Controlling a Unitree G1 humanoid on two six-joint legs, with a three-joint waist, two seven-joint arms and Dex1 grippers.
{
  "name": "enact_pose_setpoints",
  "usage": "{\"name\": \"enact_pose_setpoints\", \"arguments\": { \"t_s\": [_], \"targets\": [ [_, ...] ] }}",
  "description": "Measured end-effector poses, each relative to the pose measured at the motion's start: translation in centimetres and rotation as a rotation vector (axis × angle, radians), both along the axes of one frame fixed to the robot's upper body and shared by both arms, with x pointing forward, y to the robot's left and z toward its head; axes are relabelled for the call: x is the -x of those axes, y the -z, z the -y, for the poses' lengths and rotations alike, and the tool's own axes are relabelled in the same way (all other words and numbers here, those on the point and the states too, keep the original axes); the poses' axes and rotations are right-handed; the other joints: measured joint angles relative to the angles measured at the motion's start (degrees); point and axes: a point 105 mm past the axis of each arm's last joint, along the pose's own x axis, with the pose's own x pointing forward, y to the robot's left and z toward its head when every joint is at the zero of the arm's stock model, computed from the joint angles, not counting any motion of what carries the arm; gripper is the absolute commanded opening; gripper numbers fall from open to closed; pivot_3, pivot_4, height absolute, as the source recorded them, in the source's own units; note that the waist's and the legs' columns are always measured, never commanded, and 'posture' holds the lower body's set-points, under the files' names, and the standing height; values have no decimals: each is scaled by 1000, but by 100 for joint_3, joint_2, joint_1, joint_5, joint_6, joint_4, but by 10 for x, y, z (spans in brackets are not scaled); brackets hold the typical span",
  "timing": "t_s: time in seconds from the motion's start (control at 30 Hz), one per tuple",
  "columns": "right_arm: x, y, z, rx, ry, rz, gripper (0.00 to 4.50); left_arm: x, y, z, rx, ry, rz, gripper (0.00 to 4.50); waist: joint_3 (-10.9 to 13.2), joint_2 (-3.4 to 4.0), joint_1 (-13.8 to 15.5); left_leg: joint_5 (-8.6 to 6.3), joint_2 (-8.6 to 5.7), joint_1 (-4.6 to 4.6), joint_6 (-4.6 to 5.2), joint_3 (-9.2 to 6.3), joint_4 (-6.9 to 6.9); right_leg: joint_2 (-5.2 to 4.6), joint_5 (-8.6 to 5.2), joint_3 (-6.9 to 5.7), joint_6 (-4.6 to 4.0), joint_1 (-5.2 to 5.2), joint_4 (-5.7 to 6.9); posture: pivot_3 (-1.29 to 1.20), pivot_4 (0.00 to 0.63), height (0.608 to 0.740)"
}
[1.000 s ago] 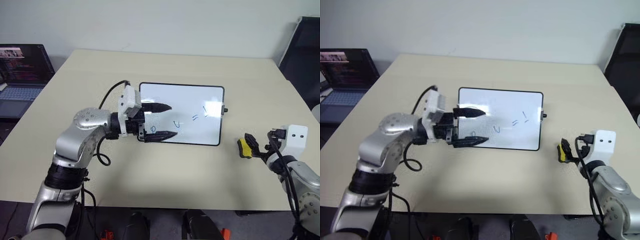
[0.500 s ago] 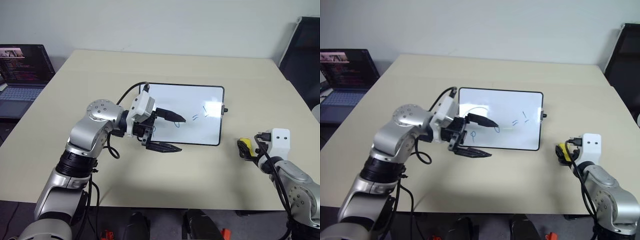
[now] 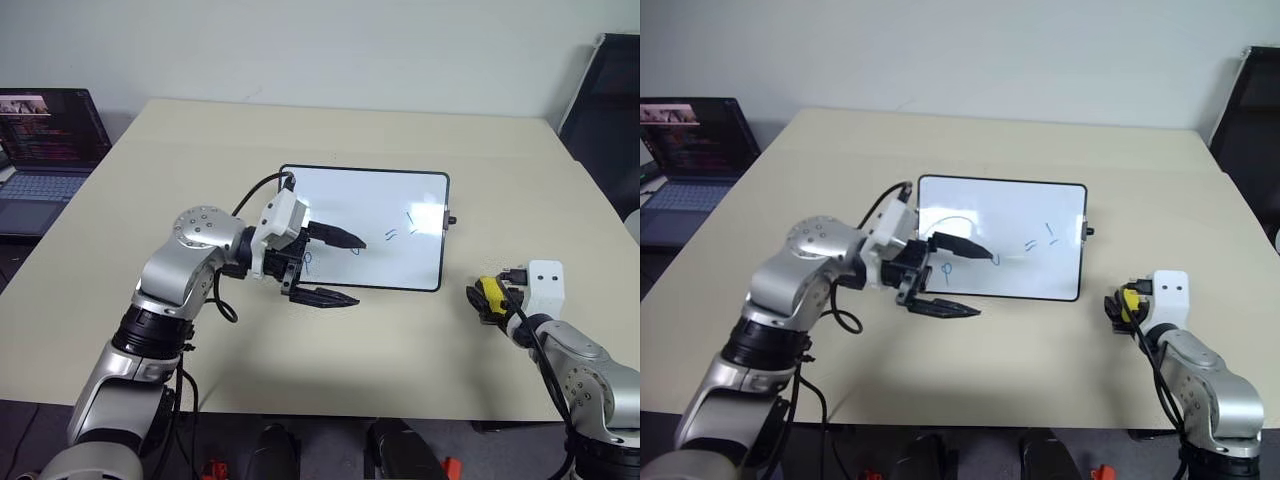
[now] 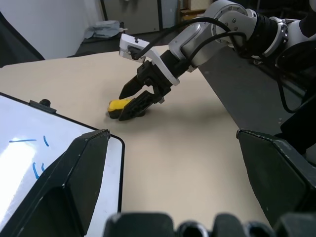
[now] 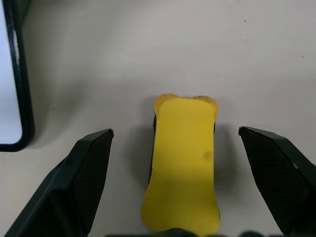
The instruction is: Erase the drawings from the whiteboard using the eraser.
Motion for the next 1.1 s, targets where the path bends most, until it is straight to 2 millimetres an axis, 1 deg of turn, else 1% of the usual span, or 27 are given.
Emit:
{"name": "enact_pose_setpoints", "arguments": {
  "t_s": [0.17, 0.23, 0.37, 0.43, 0.53, 0.67, 0.73, 0.8, 0.87, 0.93, 1.0, 1.1],
  "targets": [
    [-2, -1, 1, 7, 0, 2, 1702, 1, 5, -1, -3, -6, -12, 4500, 0, 0, 1, 0, 0, 0, 0, -2, 0, 0, 1, -2, 2, 0, 0, 0, 150, 740],
    [-2, -1, 1, 9, -1, 4, 1108, 2, 6, -2, -6, -11, -18, 4500, 0, 0, 1, 0, 0, 0, 0, -2, 0, 0, 1, -2, 2, 0, 0, 0, 150, 740],
    [-2, -1, 1, 8, -4, 4, 1050, 1, 12, -5, -10, -42, -35, 4500, 0, 0, 0, 0, 0, 0, 0, -2, 0, 0, 2, -2, 3, 1, 1, 0, 150, 740],
    [-2, -1, 0, 5, -10, 4, 1050, 0, 16, -10, -8, -87, -50, 4500, 0, 2, -9, 0, 0, 0, 0, -2, 0, 0, 2, -1, 3, 1, 1, 0, 150, 740],
    [1, -1, -1, 3, -21, 6, 1050, -5, 23, -20, 4, -199, -87, 4500, 1, 3, -2, 0, 2, 0, 0, -6, -1, 1, 1, -5, 3, 1, 2, 0, 150, 740],
    [17, -5, -8, 21, -80, 46, 1049, -4, 36, -38, 62, -427, -135, 4500, 2, 3, 7, -1, 3, -1, 0, -7, -4, 0, -7, -8, 8, 2, 1, 0, 150, 740],
    [21, -11, -11, 49, -114, 88, 1049, -2, 40, -39, 77, -486, -152, 4500, 2, 3, 14, 0, 3, -1, -1, -8, -2, 0, -8, -10, 8, 3, 2, 0, 150, 740],
    [25, -15, -19, 84, -160, 136, 1049, 3, 39, -37, 102, -520, -145, 4500, 2, 3, 14, 0, 2, 2, -1, -9, 2, -1, -20, -9, -16, 7, 2, 0, 150, 740],
    [26, -17, -28, 95, -197, 170, 1049, 3, 37, -34, 122, -549, -137, 4500, 2, 3, 13, 1, 1, 4, -1, -9, 12, -1, -17, -7, -20, 10, 4, 0, 150, 740],
    [27, -22, -39, 114, -247, 219, 1049, -1, 33, -31, 161, -594, -123, 4500, 2, 2, 13, 4, -6, 5, 3, -9, 18, -4, -12, -3, -19, 13, 4, 0, 150, 740],
    [29, -27, -57, 98, -321, 266, 1049, -4, 31, -30, 185, -635, -107, 4500, 1, 2, 12, 6, -6, 6, 5, -10, 19, -4, -9, -2, -19, 13, 4, 0, 150, 740],
    [29, -33, -70, 82, -375, 314, 1049, -8, 27, -29, 203, -675, -89, 4500, 1, 2, 14, 6, -8, 5, 5, -10, 20, -4, -8, -1, -19, 13, 4, 0, 150, 740]
  ]
}}
